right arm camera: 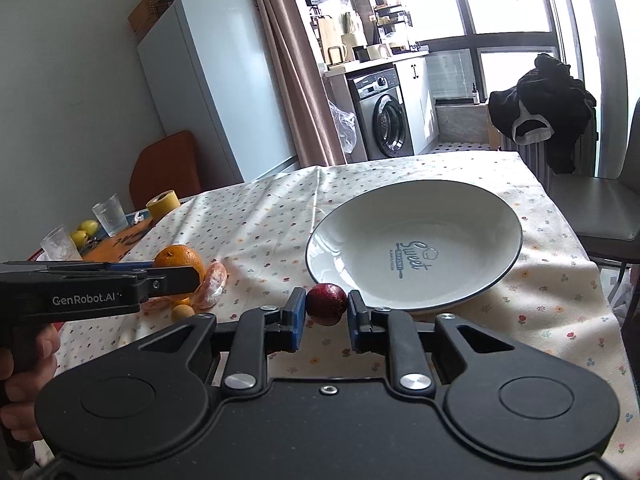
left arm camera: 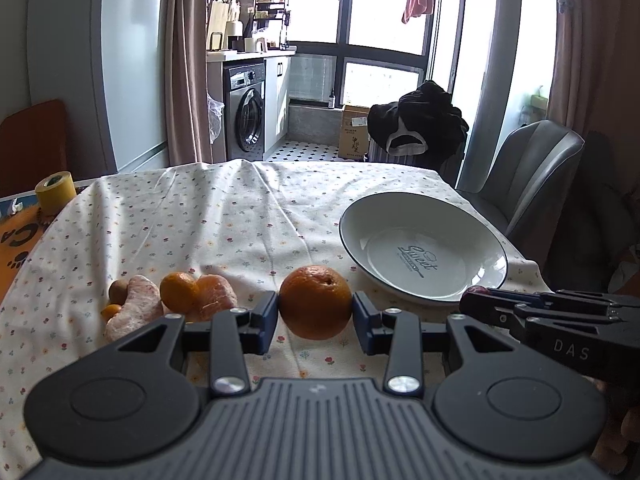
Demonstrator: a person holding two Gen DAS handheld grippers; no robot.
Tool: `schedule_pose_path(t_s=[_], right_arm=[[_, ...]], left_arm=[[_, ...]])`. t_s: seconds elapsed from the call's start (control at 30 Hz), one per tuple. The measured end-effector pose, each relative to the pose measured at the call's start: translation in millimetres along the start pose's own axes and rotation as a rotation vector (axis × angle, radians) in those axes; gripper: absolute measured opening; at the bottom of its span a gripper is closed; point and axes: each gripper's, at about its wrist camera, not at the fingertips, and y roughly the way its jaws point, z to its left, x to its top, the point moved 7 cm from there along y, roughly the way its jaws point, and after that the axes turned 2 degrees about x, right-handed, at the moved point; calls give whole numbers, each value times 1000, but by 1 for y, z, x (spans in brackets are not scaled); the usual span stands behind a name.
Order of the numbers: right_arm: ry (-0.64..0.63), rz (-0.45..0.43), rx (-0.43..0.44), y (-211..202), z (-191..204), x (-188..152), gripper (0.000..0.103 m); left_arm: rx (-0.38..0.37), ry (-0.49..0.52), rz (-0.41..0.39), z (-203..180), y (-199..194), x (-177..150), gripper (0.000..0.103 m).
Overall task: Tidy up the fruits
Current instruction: 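Carry the red fruit and orange in both grippers over the white bowl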
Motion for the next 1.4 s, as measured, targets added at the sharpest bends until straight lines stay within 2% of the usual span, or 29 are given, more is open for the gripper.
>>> schedule_pose_path(t_s=[0.8,1.13,1.4], right_arm=[[46,37,-55,36,-46,9,21],[27,68,-112,52,-66,12,21],[6,84,-113,58,-69,13,25]], left_arm=[[-75,58,53,-39,58,23,39],[-108,86,78,-64,86,29,39],[-126,100,111,-75,107,27,39]])
